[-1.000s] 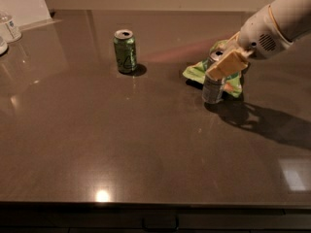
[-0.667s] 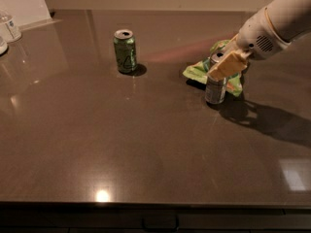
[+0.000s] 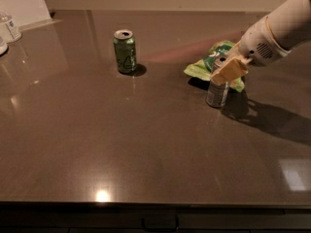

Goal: Move redbull can near green rice chip bag

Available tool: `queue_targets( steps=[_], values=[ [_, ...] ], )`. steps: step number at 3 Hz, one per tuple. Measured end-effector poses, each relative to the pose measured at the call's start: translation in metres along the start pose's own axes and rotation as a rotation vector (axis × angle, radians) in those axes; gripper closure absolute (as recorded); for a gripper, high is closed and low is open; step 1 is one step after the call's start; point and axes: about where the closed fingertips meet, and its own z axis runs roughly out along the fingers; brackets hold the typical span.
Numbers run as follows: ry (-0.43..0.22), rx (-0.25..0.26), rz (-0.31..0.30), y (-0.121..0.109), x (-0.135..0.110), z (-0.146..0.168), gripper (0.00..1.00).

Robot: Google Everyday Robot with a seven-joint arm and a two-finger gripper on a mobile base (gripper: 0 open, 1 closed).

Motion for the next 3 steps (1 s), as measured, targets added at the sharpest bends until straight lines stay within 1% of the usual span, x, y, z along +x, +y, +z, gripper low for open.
queue_targets(
  steps=[1,2,3],
  values=[
    [-0.001,0.001,0.000,0.0000,-0.0004,0.0000,0.13],
    [0.000,0.000,-0.002,0.0010,-0.0013,0.0004,0.00],
    [0.000,0.000,-0.002,0.0010,-0.0013,0.0004,0.00]
  ],
)
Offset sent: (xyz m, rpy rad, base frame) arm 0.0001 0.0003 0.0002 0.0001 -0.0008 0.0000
